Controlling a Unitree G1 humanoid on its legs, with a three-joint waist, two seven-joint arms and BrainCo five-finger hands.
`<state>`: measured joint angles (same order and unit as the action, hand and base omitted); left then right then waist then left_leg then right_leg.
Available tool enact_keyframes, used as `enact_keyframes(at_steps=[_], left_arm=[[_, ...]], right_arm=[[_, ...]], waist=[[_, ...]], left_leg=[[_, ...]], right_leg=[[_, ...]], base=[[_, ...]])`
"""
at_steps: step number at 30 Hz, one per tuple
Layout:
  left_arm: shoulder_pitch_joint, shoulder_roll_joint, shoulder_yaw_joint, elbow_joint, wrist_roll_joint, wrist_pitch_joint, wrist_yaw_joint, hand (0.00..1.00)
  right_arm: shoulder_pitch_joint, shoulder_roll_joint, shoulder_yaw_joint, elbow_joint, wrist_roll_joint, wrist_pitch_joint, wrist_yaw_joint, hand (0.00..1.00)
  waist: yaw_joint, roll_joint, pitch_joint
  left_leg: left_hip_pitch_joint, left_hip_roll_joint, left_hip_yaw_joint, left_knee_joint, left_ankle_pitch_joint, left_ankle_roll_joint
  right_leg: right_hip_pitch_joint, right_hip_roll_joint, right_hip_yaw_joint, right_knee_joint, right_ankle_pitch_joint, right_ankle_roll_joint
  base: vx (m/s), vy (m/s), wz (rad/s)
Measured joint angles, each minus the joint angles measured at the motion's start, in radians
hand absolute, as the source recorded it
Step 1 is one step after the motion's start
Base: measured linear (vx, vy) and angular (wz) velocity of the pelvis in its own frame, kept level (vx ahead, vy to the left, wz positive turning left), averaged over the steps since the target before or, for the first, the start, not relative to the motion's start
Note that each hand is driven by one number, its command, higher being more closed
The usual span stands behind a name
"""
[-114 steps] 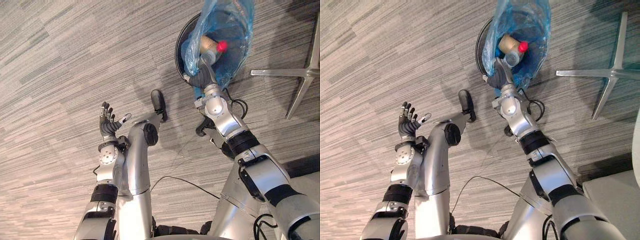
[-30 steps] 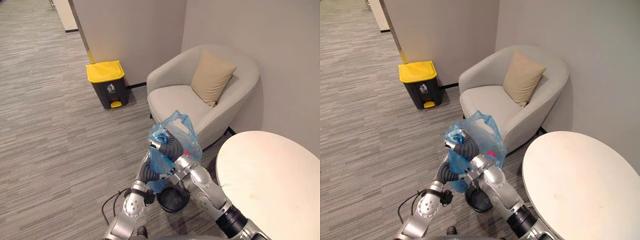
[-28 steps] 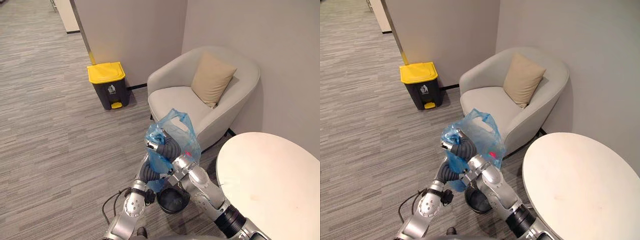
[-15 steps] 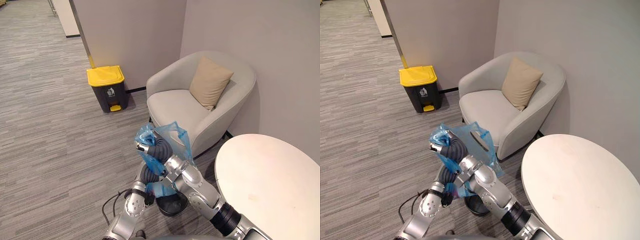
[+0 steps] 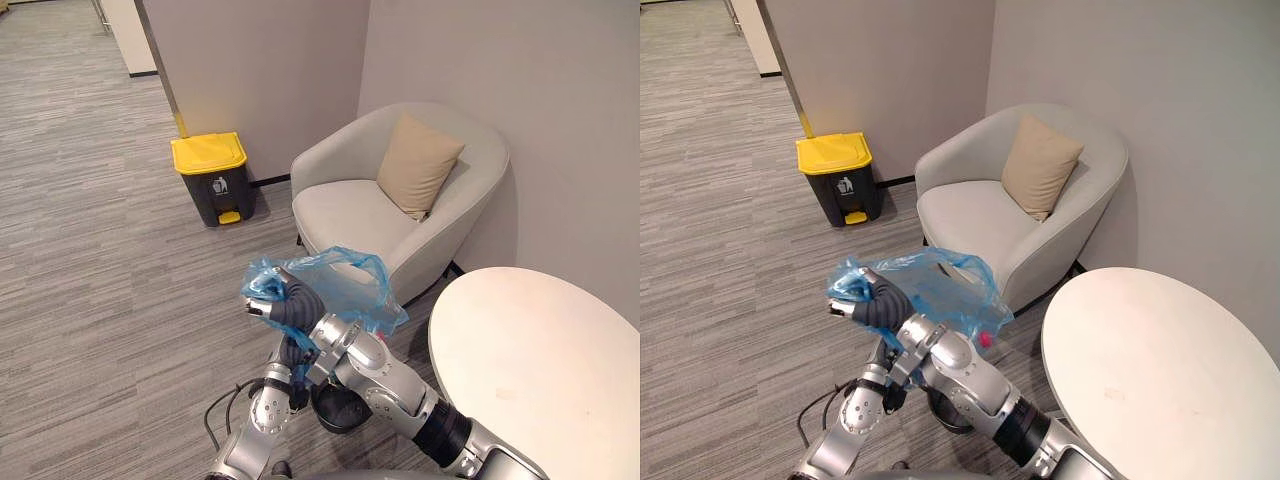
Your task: Gather rubbish on tea table into small bin, then transfer packed bag to large trash can.
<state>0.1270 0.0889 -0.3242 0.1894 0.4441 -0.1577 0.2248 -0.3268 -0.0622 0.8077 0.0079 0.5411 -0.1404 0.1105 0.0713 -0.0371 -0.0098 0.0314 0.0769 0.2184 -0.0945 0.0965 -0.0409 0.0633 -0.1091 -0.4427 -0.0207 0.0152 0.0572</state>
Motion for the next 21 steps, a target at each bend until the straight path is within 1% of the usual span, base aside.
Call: enact_keyframes(at_steps=[3, 5, 9, 11, 14, 15, 21], left_arm=[[-0.003, -0.008, -0.008, 0.0, 0.0, 0.003, 0.002, 0.0], [-0.016, -0.008, -0.026, 0.0, 0.004, 0.016, 0.008, 0.0], [-0.037, -0.006, -0.033, 0.025, 0.025, 0.028, 0.017, 0.0], [-0.05, -0.006, -0.038, 0.051, 0.035, 0.036, 0.018, 0.0], [-0.076, -0.005, -0.04, 0.077, 0.039, 0.043, 0.019, 0.0], [-0.084, -0.005, -0.041, 0.079, 0.039, 0.045, 0.021, 1.0], [-0.141, -0.002, -0.066, 0.098, 0.038, 0.045, 0.041, 1.0]], right_arm=[[-0.002, 0.001, 0.023, 0.0, 0.001, 0.008, 0.0, 1.0], [-0.002, 0.001, 0.033, 0.002, 0.007, 0.015, 0.0, 1.0], [-0.002, 0.001, 0.036, 0.005, 0.008, 0.021, 0.0, 1.0], [-0.002, 0.001, 0.04, 0.007, 0.009, 0.032, 0.0, 1.0], [-0.009, 0.001, 0.065, 0.014, 0.009, 0.036, 0.0, 1.0], [-0.022, 0.001, 0.075, 0.022, 0.009, 0.039, 0.0, 1.0], [-0.056, 0.001, 0.1, 0.028, 0.02, 0.04, -0.001, 1.0]], waist=[[0.0, 0.009, -0.013], [0.0, 0.014, -0.016], [0.0, 0.014, -0.016], [0.0, 0.014, -0.016], [0.0, 0.015, -0.016], [0.0, 0.015, -0.016], [0.0, 0.016, -0.016]], left_leg=[[0.0, -0.003, -0.005, 0.0, 0.0, 0.0], [-0.001, -0.002, -0.009, 0.0, 0.0, 0.0], [-0.003, 0.003, -0.015, 0.0, 0.001, -0.002], [-0.003, 0.009, -0.016, 0.0, 0.002, -0.006], [-0.006, 0.011, -0.019, 0.0, 0.003, -0.011], [-0.008, 0.013, -0.019, 0.0, 0.004, -0.012], [-0.018, 0.021, -0.024, 0.0, 0.008, -0.016]], right_leg=[[0.001, -0.003, -0.002, 0.0, 0.0, 0.0], [0.002, -0.002, -0.002, 0.0, 0.0, 0.0], [0.002, 0.002, -0.001, -0.001, 0.002, -0.003], [0.002, 0.004, -0.001, -0.002, 0.003, -0.004], [0.001, 0.006, -0.002, -0.004, 0.003, -0.005], [0.002, 0.009, -0.002, -0.006, 0.004, -0.007], [0.003, 0.026, -0.005, -0.018, 0.011, -0.015]], base=[[0.0, 0.0, 0.0], [0.0, 0.0, 0.02], [0.0, 0.0, 0.01], [0.0, 0.0, 0.0], [0.0, 0.0, 0.0], [0.0, 0.0, 0.0], [0.0, -0.003, 0.01]])
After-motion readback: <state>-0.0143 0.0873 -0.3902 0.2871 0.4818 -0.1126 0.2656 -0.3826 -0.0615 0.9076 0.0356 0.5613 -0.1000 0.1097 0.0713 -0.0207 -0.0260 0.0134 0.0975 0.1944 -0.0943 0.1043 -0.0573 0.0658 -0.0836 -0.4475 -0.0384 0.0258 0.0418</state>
